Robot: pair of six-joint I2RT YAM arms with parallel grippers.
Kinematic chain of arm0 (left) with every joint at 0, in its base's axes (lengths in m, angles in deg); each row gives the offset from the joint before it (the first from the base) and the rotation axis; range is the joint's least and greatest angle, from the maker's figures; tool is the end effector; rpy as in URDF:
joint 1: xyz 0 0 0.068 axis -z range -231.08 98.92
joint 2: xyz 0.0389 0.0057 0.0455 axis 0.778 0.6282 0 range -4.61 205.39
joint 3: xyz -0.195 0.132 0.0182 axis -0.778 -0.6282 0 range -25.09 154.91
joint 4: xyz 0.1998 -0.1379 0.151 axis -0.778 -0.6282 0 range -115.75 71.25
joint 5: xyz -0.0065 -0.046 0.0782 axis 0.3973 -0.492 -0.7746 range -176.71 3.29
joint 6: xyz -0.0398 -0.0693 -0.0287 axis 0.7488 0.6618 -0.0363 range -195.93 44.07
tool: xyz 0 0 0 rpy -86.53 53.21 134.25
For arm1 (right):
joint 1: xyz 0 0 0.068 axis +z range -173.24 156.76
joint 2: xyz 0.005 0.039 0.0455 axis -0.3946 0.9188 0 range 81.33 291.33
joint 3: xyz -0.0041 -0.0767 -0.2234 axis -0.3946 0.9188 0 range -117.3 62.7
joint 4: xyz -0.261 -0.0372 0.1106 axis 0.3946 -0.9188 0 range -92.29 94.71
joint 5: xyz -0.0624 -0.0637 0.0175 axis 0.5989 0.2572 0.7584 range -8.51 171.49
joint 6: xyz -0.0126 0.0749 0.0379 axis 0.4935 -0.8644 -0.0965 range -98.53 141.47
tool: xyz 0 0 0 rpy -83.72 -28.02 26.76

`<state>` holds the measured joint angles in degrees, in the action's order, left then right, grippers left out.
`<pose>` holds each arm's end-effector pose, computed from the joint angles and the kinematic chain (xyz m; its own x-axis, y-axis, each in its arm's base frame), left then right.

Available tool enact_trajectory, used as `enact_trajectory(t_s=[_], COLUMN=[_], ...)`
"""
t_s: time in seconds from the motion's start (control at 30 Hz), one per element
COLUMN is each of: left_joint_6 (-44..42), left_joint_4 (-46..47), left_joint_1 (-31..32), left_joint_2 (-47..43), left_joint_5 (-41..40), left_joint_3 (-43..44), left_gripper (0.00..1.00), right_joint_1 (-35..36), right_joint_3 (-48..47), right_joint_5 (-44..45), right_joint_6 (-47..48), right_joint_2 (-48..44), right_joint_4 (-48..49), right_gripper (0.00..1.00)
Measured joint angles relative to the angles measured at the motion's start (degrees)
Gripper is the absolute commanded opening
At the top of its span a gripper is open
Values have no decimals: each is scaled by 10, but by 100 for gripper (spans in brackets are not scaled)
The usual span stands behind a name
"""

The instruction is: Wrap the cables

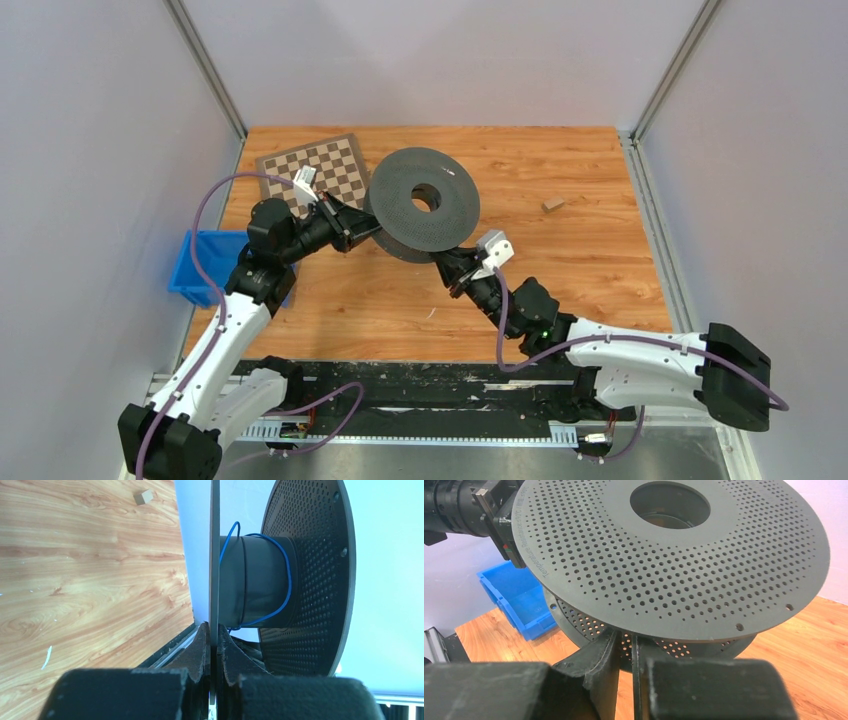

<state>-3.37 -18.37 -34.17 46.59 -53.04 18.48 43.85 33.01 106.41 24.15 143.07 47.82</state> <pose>0.2654 -0.1240 0.2959 -0.7692 -0.5960 -0.2307 0.1151 0.2259 -0.9673 0.1511 0.2764 0.2468 0.1061 0.1423 -0.9841 -0.6701 0.7415 0.0350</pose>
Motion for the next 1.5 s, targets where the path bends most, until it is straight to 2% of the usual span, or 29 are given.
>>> enact_trajectory(t_s=[0.3,0.57,0.8,0.87,0.93,1.07,1.4,1.43,1.5], left_joint_6=[0,1,4,5,5,4,5,5,5], left_joint_4=[8,14,24,24,24,24,26,26,27], left_joint_1=[0,0,0,0,0,0,0,0,0], left_joint_2=[5,13,13,12,11,5,-3,-3,-4], left_joint_5=[4,4,7,8,8,10,14,15,16], left_joint_3=[0,0,0,0,0,0,-4,-6,-8], left_gripper=[0,0,0,0,0,0,0,0,0], right_joint_1=[0,0,0,0,0,0,-2,-2,-2], right_joint_3=[9,30,31,31,31,37,54,55,57], right_joint_5=[-10,-4,16,24,33,53,82,83,87], right_joint_6=[-1,1,14,17,20,22,34,36,41], right_joint_2=[-41,-47,-23,-12,-6,-4,-13,-14,-16], right_joint_4=[-38,-34,22,38,49,70,98,100,108], right_gripper=[16,17,17,11,9,15,19,18,11])
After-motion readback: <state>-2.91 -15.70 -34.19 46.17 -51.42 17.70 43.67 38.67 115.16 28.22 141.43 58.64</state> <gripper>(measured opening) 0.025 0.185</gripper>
